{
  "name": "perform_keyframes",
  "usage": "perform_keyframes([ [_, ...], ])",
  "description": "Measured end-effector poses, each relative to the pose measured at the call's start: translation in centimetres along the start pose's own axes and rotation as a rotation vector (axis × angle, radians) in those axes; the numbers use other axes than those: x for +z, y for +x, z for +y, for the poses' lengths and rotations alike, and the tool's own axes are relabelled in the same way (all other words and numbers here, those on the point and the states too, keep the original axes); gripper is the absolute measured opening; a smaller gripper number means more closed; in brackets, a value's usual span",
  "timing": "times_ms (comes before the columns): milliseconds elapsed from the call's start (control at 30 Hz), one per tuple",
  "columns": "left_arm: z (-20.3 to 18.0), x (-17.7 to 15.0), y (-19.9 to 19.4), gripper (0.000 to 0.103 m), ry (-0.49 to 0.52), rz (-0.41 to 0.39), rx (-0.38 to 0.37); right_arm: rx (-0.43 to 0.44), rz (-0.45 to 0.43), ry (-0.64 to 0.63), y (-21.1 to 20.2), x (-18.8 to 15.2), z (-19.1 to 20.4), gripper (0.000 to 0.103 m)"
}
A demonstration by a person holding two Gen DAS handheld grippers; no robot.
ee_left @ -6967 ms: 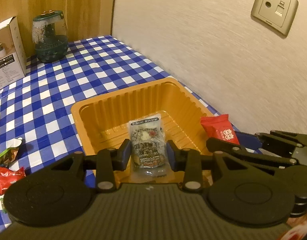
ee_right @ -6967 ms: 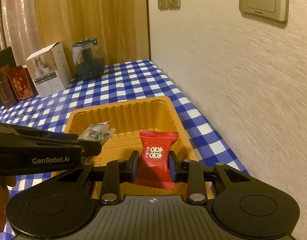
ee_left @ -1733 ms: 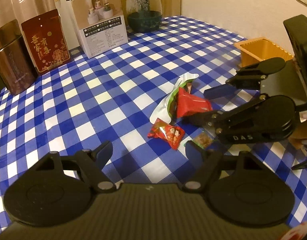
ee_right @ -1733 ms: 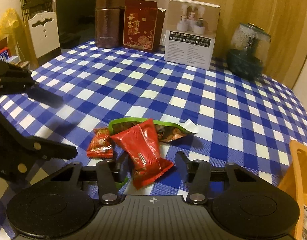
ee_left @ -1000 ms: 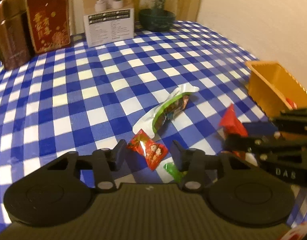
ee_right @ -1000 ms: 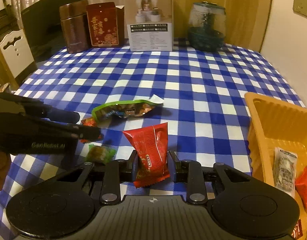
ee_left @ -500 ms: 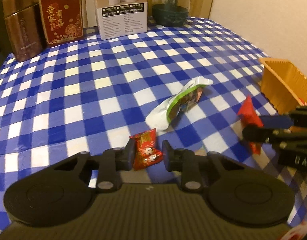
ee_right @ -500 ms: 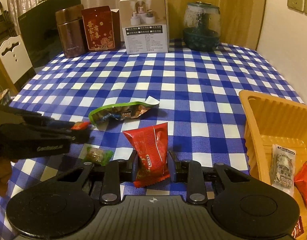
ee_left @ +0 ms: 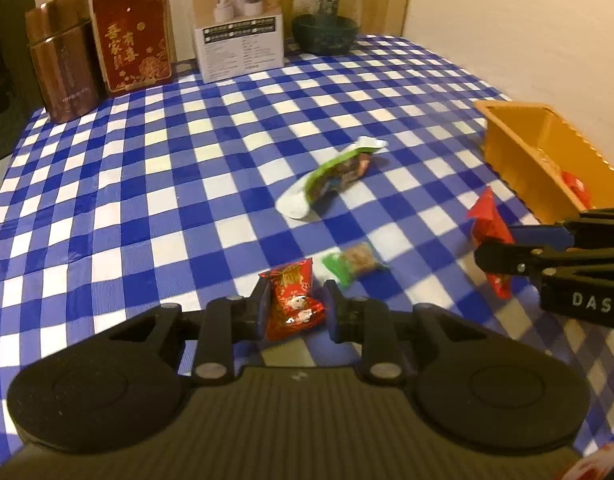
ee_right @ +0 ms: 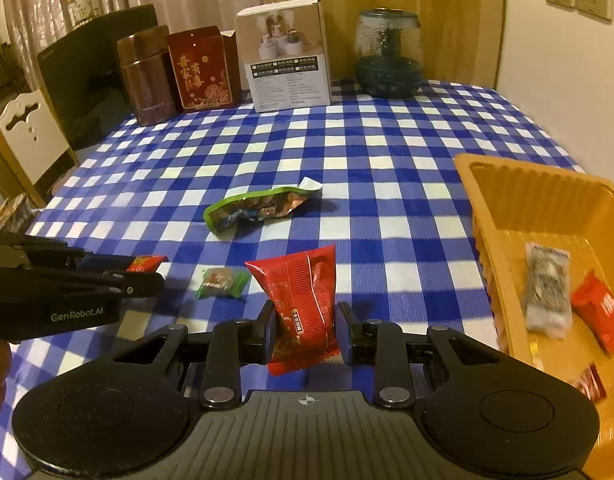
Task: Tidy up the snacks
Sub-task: 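Carry the red packet to the tray while the left tool grasps the red candy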
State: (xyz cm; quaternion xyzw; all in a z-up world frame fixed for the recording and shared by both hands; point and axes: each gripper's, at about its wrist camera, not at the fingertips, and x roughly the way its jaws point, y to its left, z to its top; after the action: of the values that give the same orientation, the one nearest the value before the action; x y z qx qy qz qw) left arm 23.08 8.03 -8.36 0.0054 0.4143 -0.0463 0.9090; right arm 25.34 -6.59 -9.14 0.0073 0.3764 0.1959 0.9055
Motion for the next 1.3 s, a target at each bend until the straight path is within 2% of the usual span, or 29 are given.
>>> perform_keyframes([
  [533, -6.0, -1.7, -7.4, 0.025, 0.051, -0.031, -0.052, -0.007, -0.016, 0.098, -8.1, -4.4, 0.4, 0.031],
  [933, -10.7, -1.7, -10.5, 0.025, 0.119, -0.057, -0.107, -0.067, -0.043, 0.151, -13.1, -6.2, -1.1, 0.031],
  [1300, -13.8, -1.0, -11.4, 0.025, 0.162, -0.073, -0.152, -0.122, -0.070, 0.180, -16.0, -6.6, -3.3, 0.031],
])
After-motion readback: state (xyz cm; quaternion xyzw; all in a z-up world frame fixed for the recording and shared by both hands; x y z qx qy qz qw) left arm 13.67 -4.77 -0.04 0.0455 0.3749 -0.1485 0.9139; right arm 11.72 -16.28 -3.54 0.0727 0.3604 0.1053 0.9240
